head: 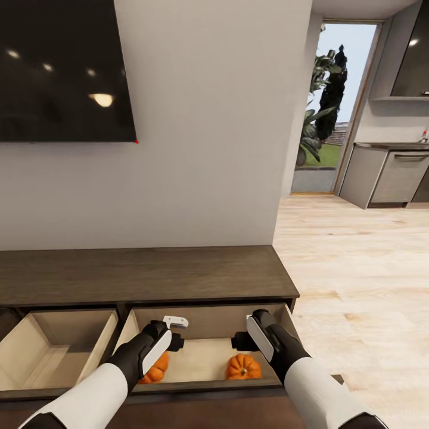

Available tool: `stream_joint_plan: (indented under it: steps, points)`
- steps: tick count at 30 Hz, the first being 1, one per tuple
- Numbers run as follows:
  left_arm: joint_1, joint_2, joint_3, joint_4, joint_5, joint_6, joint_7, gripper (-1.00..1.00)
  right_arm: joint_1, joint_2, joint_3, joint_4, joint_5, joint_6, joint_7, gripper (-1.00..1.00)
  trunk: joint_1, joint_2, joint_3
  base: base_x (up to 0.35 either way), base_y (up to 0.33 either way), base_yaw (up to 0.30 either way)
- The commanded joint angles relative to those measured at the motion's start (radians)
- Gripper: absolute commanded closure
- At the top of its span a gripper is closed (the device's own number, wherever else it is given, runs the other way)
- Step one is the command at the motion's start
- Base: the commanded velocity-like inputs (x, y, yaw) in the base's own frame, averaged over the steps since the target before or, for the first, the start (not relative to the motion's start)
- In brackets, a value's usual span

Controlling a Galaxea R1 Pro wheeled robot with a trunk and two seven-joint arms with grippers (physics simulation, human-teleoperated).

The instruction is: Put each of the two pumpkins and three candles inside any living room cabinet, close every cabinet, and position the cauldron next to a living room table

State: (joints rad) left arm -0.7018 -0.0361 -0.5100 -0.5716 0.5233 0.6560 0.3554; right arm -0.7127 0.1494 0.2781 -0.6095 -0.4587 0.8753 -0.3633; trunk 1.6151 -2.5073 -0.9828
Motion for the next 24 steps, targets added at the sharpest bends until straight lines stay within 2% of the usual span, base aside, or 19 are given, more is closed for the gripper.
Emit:
stream_joint_plan:
  steps: [1,8,14,19,24]
  points:
    - [-0.001,0.001,-0.005,-0.002,0.011,0.002,0.009,-1.00,-0.001,-0.001,0.004,-0.001,-0.011,0.002,-0.009,-1.00,0.000,0.000,-0.001,0.000,0.000,0.000]
    - [-0.001,0.000,-0.005,-0.002,0.011,0.002,0.008,-1.00,-0.001,-0.001,0.004,-0.001,-0.011,0.002,-0.009,-1.00,0.000,0.000,-0.001,0.000,0.000,0.000]
    - [-0.001,-0.001,-0.005,-0.004,0.013,0.021,0.008,-1.00,-0.001,-0.001,0.004,-0.001,-0.011,0.002,-0.009,-1.00,-0.003,0.001,0.022,0.000,0.000,0.000]
    - [-0.001,-0.007,-0.005,-0.004,0.015,0.079,0.009,-1.00,-0.001,-0.001,0.004,-0.002,-0.011,0.002,-0.009,-1.00,-0.005,0.002,0.042,0.000,0.000,0.000]
    - [-0.003,-0.008,-0.005,-0.004,0.015,0.089,0.008,-1.00,-0.001,-0.001,0.004,-0.002,-0.011,0.002,-0.009,-1.00,-0.007,0.003,0.061,-0.002,0.000,0.000]
